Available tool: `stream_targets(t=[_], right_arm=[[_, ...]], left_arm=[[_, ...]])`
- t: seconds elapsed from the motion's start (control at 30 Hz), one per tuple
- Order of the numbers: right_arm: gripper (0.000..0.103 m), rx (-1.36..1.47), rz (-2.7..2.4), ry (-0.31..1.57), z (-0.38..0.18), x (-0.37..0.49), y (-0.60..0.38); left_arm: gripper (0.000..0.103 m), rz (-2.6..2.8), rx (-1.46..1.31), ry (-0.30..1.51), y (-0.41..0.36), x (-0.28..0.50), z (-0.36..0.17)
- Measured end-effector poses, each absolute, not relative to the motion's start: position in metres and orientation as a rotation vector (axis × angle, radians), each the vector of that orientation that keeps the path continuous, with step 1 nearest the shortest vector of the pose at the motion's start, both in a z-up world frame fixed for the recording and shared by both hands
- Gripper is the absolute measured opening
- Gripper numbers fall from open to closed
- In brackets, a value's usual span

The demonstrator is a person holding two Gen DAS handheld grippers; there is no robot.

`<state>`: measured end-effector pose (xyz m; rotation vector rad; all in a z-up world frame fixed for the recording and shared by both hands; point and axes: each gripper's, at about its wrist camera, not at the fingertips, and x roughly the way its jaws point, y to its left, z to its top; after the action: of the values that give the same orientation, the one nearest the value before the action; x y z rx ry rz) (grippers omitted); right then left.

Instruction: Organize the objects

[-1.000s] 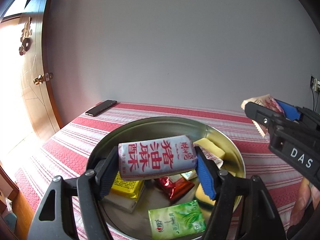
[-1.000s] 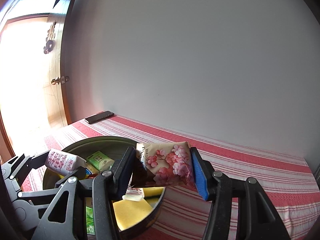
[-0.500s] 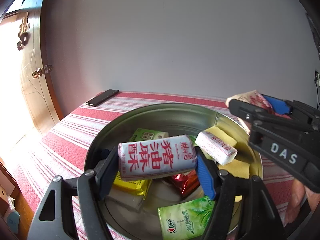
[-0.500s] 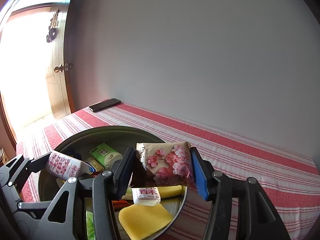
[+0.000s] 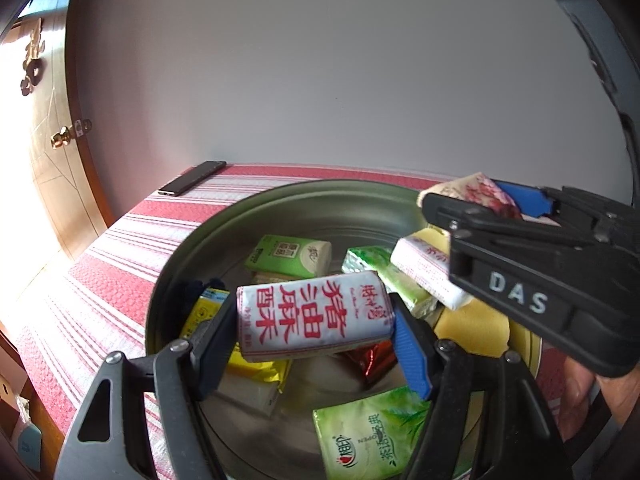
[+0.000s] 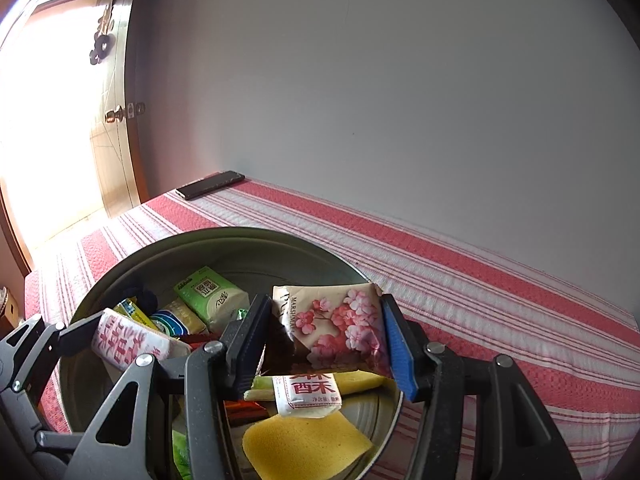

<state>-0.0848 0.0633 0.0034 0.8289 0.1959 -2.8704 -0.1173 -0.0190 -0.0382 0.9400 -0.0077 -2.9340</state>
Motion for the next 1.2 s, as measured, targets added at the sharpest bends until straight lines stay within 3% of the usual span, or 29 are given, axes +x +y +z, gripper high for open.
stream_targets(t=[0.47, 0.5, 0.63, 1.0, 1.2], right_arm=[[0.058, 0.881, -2.819, 0.203, -0.005, -0.089, 0.057], [0.062, 0.886, -2.805, 0.203, -0.006, -0.089, 0.056], [0.068, 0.872, -2.821, 0.224, -0.006, -0.085, 0.055], [0.071, 0.813, -2.901, 0.054, 0.010, -0.053, 0.088], [0.071, 0.788, -2.878, 0.068, 0.015, -0.032, 0.081]], left_arm=[[0.072, -2.943, 0.980, -0.011, -0.019, -0.116, -0.042], [0.073, -2.948, 0.973, -0.010, -0.019, -0.115, -0.041], [0.098, -2.959, 0.913, -0.027, -0.016, -0.107, -0.036], [0.103, -2.946, 0.833, -0.001, -0.034, -0.083, -0.019], [0.103, -2.908, 0.753, 0.034, -0.048, -0.066, -0.001]])
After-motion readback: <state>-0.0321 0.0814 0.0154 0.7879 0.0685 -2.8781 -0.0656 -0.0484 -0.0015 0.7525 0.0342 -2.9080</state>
